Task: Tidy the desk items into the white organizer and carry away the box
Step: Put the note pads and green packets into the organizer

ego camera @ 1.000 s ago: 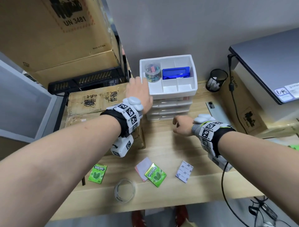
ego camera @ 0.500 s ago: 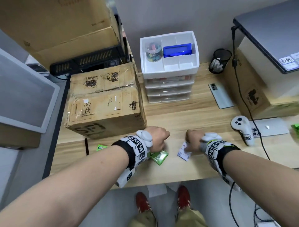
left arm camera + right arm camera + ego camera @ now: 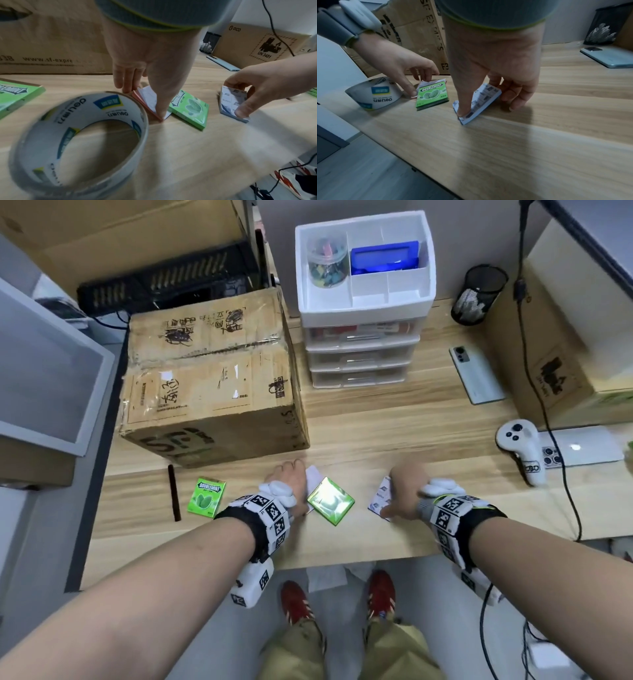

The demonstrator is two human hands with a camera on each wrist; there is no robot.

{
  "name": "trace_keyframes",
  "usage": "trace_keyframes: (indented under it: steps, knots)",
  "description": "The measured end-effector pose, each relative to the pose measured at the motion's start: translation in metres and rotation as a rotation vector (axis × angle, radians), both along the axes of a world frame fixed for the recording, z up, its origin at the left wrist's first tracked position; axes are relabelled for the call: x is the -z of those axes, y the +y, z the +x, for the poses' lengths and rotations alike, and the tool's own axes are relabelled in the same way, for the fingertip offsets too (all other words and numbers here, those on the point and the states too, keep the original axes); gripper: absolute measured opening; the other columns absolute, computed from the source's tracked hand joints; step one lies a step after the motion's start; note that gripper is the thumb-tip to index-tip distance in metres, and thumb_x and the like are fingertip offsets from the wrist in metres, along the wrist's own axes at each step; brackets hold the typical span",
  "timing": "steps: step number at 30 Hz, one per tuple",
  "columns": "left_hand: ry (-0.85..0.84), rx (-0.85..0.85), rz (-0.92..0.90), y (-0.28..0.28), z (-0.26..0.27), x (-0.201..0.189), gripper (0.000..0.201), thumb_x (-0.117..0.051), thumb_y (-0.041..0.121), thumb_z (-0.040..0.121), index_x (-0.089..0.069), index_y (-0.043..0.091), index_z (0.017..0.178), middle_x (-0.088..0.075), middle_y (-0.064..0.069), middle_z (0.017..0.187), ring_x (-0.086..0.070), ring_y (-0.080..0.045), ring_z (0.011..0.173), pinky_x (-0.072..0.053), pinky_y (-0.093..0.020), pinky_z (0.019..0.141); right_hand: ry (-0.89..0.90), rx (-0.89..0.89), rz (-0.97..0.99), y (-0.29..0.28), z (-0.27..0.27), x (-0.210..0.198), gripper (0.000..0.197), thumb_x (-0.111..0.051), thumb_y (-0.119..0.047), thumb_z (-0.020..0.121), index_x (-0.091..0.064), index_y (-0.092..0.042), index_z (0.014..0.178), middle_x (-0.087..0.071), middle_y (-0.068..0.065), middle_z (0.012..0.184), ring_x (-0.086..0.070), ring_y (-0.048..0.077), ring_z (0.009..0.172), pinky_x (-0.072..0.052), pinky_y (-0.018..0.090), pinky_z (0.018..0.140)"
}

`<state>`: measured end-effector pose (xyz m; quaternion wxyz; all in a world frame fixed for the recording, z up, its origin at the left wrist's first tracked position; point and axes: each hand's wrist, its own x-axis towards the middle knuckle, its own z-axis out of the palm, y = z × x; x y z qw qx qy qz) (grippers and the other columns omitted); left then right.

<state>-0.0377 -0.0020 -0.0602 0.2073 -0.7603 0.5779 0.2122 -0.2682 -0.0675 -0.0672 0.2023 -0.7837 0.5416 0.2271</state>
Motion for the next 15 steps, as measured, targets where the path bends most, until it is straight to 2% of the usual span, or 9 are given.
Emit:
trace_keyframes:
  steps: [2,4,7,9,12,15]
  knots:
    - [0.009,-0.037,0.014,-0.001,0.0,0.0,0.075,-0.085,0.041,0.064,-0.045,0.014,0.12,-0.055,-0.007,0.117,-0.056,-0.025,0.105,-0.046,-0.035,0.08,-0.035,0.034,0.045,0.002,0.0,0.001,0.069,-0.083,-0.05,0.059,-0.051,-0.014,0.11,-0.049,0.008,0.11,-0.054,0.026,0.094,-0.046,0.032,0.076]
    - [-0.022,-0.056,0.02,-0.003,0.002,-0.002,0.072,-0.085,0.043,0.064,-0.049,0.014,0.119,-0.056,-0.006,0.115,-0.057,-0.024,0.104,-0.046,-0.033,0.078,-0.093,0.062,0.089,0.002,-0.002,-0.001,0.065,-0.083,-0.043,0.064,-0.049,-0.014,0.111,-0.049,0.006,0.11,-0.054,0.025,0.088,-0.042,0.032,0.07]
    - [-0.059,0.019,0.031,-0.003,0.002,-0.007,0.033,-0.071,0.034,0.079,-0.063,0.014,0.103,-0.059,-0.006,0.111,-0.053,-0.021,0.089,-0.04,-0.029,0.07,-0.139,0.061,0.129,0.001,-0.003,-0.003,0.052,-0.078,-0.035,0.07,-0.047,-0.014,0.107,-0.054,0.005,0.104,-0.055,0.025,0.084,-0.041,0.031,0.066]
    - [-0.037,0.005,0.004,-0.005,0.003,-0.01,0.021,-0.06,0.03,0.086,-0.065,0.012,0.097,-0.06,-0.008,0.11,-0.052,-0.022,0.089,-0.036,-0.03,0.071,-0.169,0.073,0.163,0.0,-0.001,-0.006,0.035,-0.068,-0.025,0.08,-0.046,-0.013,0.105,-0.062,0.008,0.101,-0.059,0.027,0.084,-0.044,0.032,0.066]
    - [0.043,-0.046,-0.072,-0.014,0.007,-0.029,0.024,-0.049,0.027,0.095,-0.066,0.012,0.102,-0.065,-0.009,0.107,-0.061,-0.026,0.097,-0.038,-0.029,0.071,-0.283,0.149,0.202,-0.008,0.001,-0.018,0.015,-0.057,-0.017,0.086,-0.049,-0.015,0.099,-0.063,0.006,0.094,-0.06,0.028,0.087,-0.045,0.031,0.069]
    - [0.158,-0.011,-0.128,-0.021,0.007,-0.056,0.026,-0.044,0.024,0.097,-0.066,0.01,0.1,-0.069,-0.009,0.099,-0.065,-0.03,0.091,-0.044,-0.032,0.07,-0.442,0.203,0.222,-0.018,0.004,-0.037,0.01,-0.062,-0.015,0.083,-0.054,-0.019,0.083,-0.063,0.002,0.087,-0.059,0.024,0.086,-0.04,0.027,0.068]
